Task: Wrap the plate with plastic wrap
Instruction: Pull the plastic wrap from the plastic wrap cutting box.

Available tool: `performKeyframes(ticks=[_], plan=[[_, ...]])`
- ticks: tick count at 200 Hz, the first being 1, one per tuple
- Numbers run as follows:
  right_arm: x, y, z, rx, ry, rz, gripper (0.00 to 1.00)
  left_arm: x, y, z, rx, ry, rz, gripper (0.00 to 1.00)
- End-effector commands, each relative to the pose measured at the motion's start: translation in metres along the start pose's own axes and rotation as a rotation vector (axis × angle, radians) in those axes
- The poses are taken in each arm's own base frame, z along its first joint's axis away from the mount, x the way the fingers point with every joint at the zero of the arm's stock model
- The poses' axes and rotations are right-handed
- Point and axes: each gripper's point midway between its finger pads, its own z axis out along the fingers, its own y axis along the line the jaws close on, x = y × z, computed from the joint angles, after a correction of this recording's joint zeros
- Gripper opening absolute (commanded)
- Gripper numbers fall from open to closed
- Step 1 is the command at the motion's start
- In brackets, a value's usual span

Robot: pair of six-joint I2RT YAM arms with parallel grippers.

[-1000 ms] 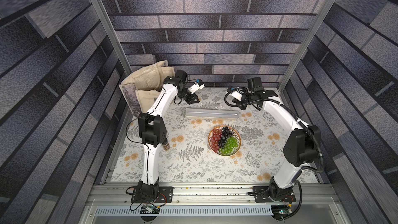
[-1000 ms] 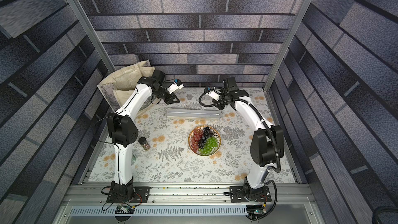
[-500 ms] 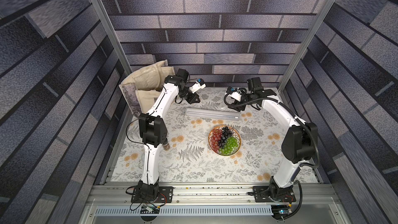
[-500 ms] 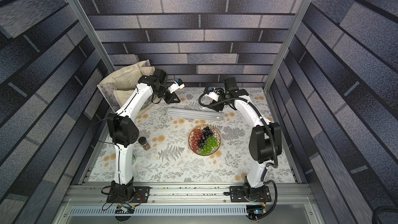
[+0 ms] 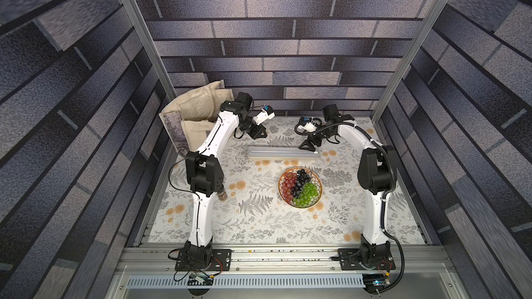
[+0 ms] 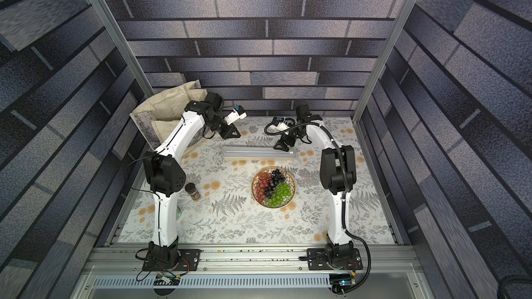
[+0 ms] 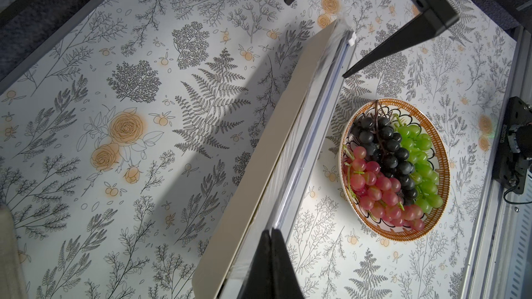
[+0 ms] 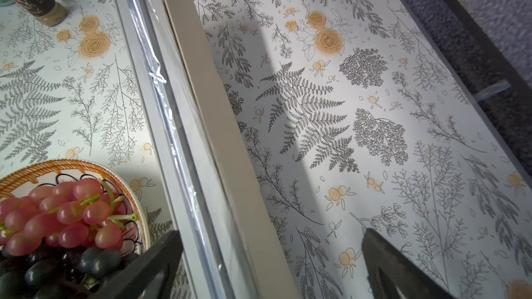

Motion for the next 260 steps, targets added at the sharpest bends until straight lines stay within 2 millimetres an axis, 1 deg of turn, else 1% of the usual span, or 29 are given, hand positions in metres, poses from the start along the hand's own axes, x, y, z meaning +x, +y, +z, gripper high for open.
performKeyframes(ticks=[1,12,26,35,36,39,46,53,72,94,103,104,107,118,150,190,232,260], plan=[[0.0,0.016,-0.001,-0.089,0.002,0.035,0.89,-0.009,-0.009,-0.019,-0.007,-0.032,0.041,0.0],[0.005,0.02,0.0,-0.105,0.02,0.042,0.78,-0.009,-0.008,-0.019,-0.008,-0.033,0.04,0.0],[0.011,0.021,0.001,-0.108,0.046,0.051,0.53,-0.009,-0.008,-0.018,-0.009,-0.035,0.04,0.0],[0.012,0.021,-0.001,-0.101,0.055,0.052,0.42,-0.009,-0.006,-0.019,-0.013,-0.035,0.041,0.0],[0.012,0.021,-0.001,-0.099,0.056,0.051,0.39,-0.009,-0.006,-0.019,-0.013,-0.035,0.04,0.0],[0.011,0.021,-0.002,-0.097,0.057,0.05,0.37,-0.009,-0.006,-0.019,-0.014,-0.034,0.038,0.0],[0.009,0.021,-0.005,-0.086,0.057,0.042,0.21,-0.009,-0.006,-0.019,-0.014,-0.035,0.039,0.0],[0.006,0.019,-0.01,-0.068,0.057,0.036,0.0,-0.009,-0.006,-0.02,-0.015,-0.036,0.037,0.0],[-0.006,0.019,-0.025,-0.015,0.041,-0.004,0.0,-0.009,-0.006,-0.023,-0.022,-0.045,0.04,0.0],[-0.019,0.024,-0.042,0.035,0.014,-0.048,0.0,-0.01,-0.009,-0.026,-0.029,-0.057,0.047,0.0],[-0.018,0.025,-0.043,0.04,0.015,-0.052,0.0,-0.012,-0.01,-0.029,-0.032,-0.065,0.052,0.0],[-0.023,0.026,-0.049,0.05,0.007,-0.062,0.0,-0.012,-0.011,-0.029,-0.032,-0.065,0.052,0.0],[-0.028,0.028,-0.055,0.063,0.0,-0.071,0.0,-0.012,-0.01,-0.029,-0.034,-0.068,0.052,0.0],[-0.033,0.03,-0.062,0.076,-0.008,-0.077,0.0,-0.013,-0.011,-0.033,-0.042,-0.078,0.055,0.0],[-0.039,0.033,-0.074,0.104,-0.009,-0.092,0.0,-0.021,-0.017,-0.042,-0.046,-0.114,0.069,0.0],[-0.047,0.031,-0.086,0.148,-0.01,-0.111,0.0,-0.03,-0.024,-0.05,-0.053,-0.14,0.09,0.0],[-0.062,0.026,-0.098,0.19,-0.04,-0.118,0.0,-0.037,-0.028,-0.057,-0.072,-0.157,0.112,0.0],[-0.068,0.025,-0.105,0.214,-0.05,-0.129,0.0,-0.04,-0.028,-0.062,-0.089,-0.161,0.121,0.0]])
